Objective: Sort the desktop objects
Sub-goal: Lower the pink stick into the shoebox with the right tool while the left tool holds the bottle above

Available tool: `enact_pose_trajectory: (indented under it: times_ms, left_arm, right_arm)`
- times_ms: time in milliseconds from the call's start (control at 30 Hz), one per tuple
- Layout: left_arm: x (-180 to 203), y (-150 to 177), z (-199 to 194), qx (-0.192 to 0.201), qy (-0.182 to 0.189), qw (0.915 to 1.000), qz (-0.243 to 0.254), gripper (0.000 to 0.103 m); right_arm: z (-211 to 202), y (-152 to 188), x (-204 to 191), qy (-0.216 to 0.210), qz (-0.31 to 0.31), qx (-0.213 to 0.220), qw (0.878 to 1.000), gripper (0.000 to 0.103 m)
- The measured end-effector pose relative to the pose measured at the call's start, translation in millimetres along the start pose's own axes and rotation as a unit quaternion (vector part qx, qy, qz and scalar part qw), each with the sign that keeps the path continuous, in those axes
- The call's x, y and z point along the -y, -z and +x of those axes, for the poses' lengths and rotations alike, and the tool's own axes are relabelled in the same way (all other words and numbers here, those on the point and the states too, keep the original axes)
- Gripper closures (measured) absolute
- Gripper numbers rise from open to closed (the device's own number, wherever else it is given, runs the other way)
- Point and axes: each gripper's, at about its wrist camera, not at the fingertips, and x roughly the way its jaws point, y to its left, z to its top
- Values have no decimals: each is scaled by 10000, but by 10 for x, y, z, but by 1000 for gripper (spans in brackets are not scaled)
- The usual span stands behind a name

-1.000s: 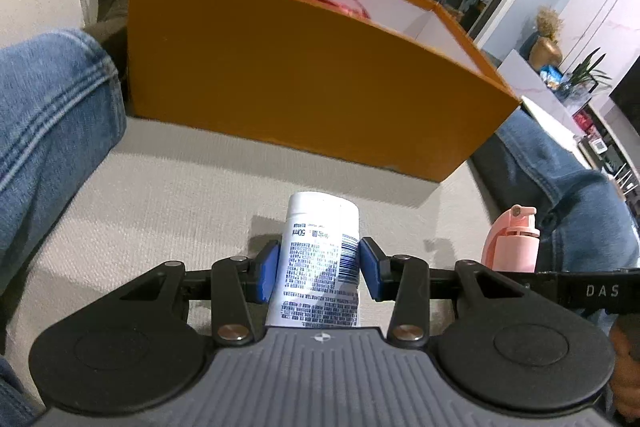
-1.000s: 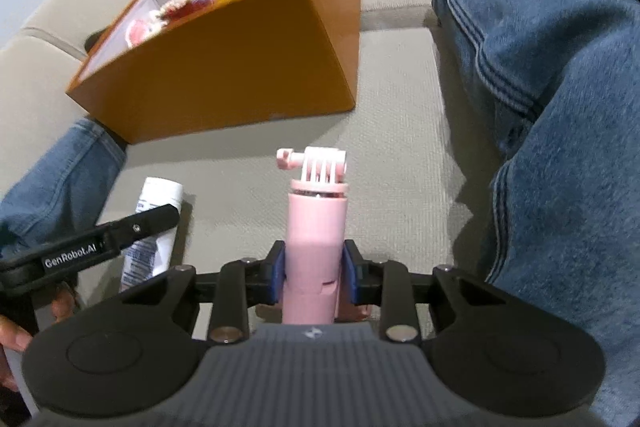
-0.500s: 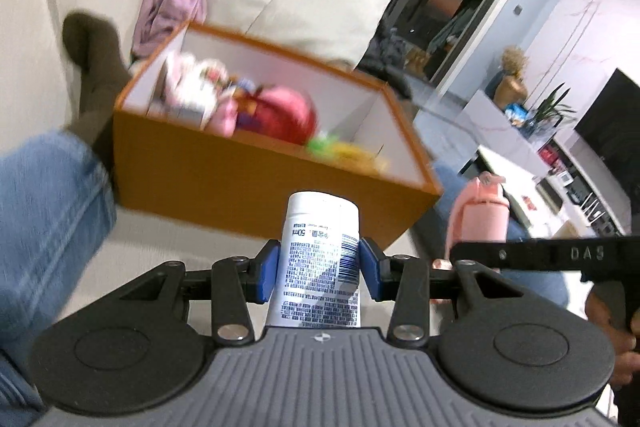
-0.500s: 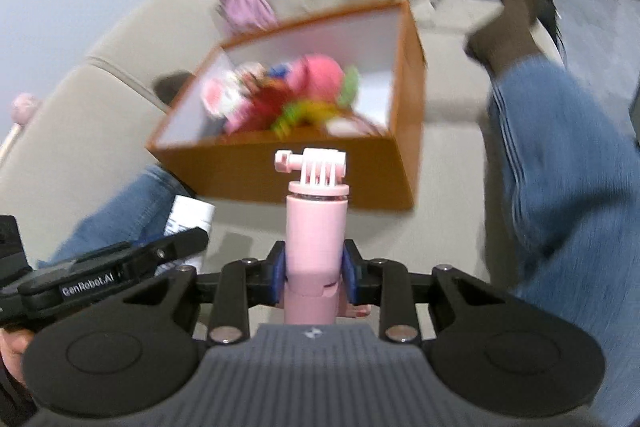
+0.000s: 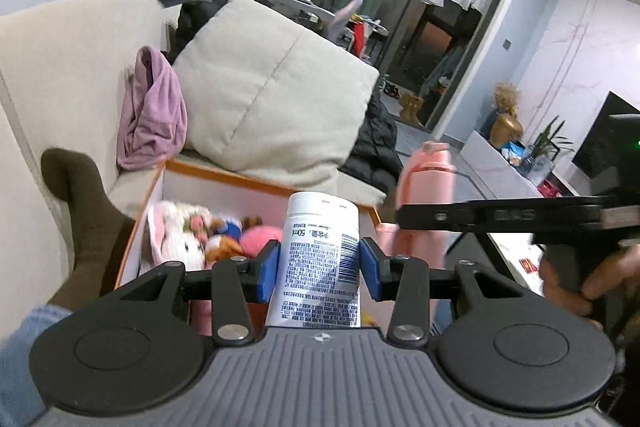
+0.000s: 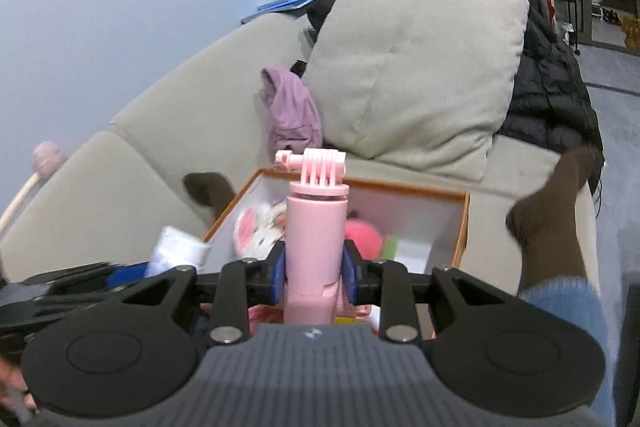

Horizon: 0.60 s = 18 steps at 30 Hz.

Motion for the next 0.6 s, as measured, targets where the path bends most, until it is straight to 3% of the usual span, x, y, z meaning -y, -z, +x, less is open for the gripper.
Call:
enact_pose_trajectory:
  times_ms: [133,300,500,600]
  left_arm:
    - [-55,-109,256,-70,-41,9999,-64,54]
    - [-120,-101,597,-309,-44,9995,-81,54]
    - [-225,-56,804,-430,36,9989,-184,54]
    - [-269,-23,827,-427,74,9988,-230,54]
  right_arm:
    - [498,-146,113,397,-181,-377,9983,73]
    - [1067,-27,312,840,-172,-1118,9900,73]
    - [1458,105,371,1132,-167,-1746,9780,73]
    - [1545,129,278,1416,-511,-1829,9715,73]
